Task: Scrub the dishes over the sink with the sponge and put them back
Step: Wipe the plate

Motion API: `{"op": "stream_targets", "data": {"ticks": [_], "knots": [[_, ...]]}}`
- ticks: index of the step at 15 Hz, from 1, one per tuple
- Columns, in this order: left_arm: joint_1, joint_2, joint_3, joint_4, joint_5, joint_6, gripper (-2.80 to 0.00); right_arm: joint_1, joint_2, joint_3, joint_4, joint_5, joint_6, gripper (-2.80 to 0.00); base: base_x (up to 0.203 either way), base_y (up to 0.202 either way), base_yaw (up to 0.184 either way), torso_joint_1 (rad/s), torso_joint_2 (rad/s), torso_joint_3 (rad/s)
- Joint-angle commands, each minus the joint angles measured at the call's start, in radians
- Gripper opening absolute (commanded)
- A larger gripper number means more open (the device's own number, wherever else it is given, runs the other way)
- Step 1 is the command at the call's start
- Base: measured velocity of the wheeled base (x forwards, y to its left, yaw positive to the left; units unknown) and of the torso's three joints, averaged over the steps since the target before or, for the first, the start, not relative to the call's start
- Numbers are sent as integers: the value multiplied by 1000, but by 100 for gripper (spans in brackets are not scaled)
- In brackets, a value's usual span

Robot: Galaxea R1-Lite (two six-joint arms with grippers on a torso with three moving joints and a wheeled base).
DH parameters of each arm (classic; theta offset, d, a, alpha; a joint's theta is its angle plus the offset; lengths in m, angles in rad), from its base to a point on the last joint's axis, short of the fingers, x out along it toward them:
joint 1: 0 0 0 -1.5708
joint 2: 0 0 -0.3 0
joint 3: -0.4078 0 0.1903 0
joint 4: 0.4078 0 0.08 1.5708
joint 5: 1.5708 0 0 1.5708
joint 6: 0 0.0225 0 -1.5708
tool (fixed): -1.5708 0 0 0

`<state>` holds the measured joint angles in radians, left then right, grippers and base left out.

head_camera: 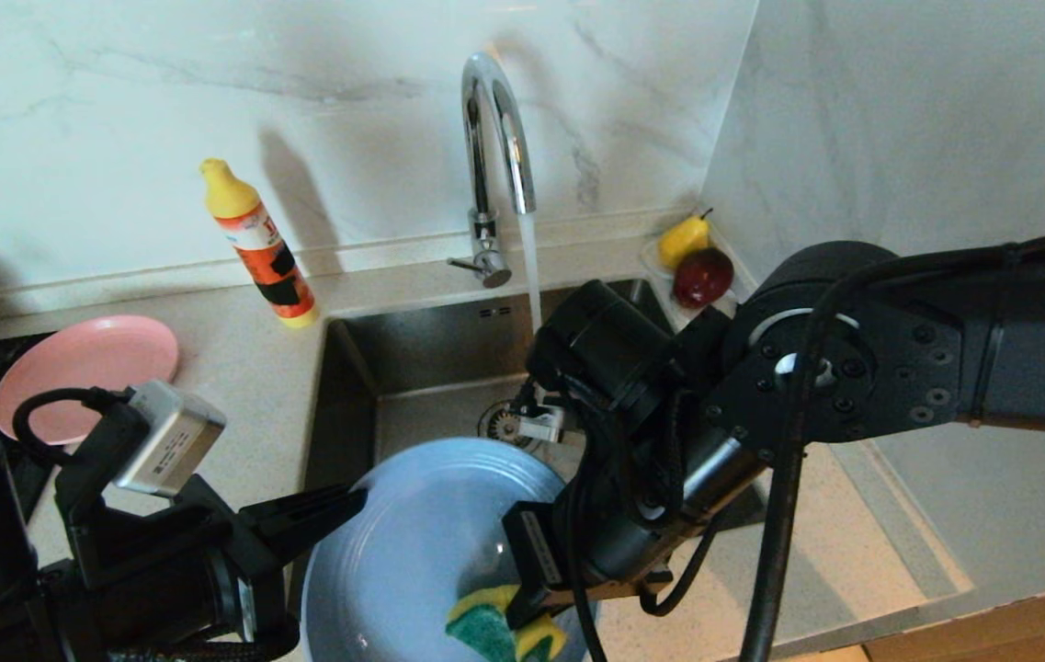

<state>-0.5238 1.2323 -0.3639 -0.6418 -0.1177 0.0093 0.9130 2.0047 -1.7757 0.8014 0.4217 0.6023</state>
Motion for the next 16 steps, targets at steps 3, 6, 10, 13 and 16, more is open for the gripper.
{"op": "stream_targets", "data": {"ticks": [3, 6, 10, 13, 16], "knots": [[0, 1, 0, -2, 0, -11, -280, -26, -45, 25, 7, 2, 2, -280, 0, 0, 0, 0, 0, 0], [-1, -2, 10, -2, 0, -15, -280, -31, -43, 2, -2, -5, 1, -280, 0, 0, 0, 0, 0, 0], [-1, -5, 17, -2, -2, -13, -280, -31, -32, -74, -2, -89, -28, -280, 0, 0, 0, 0, 0, 0], [-2, -1, 17, 2, -4, -17, -280, -23, 0, -155, -3, -95, -29, -280, 0, 0, 0, 0, 0, 0], [-1, 4, 18, 3, -2, -17, -280, 21, 23, -157, -26, -96, -32, -280, 0, 0, 0, 0, 0, 0]]}}
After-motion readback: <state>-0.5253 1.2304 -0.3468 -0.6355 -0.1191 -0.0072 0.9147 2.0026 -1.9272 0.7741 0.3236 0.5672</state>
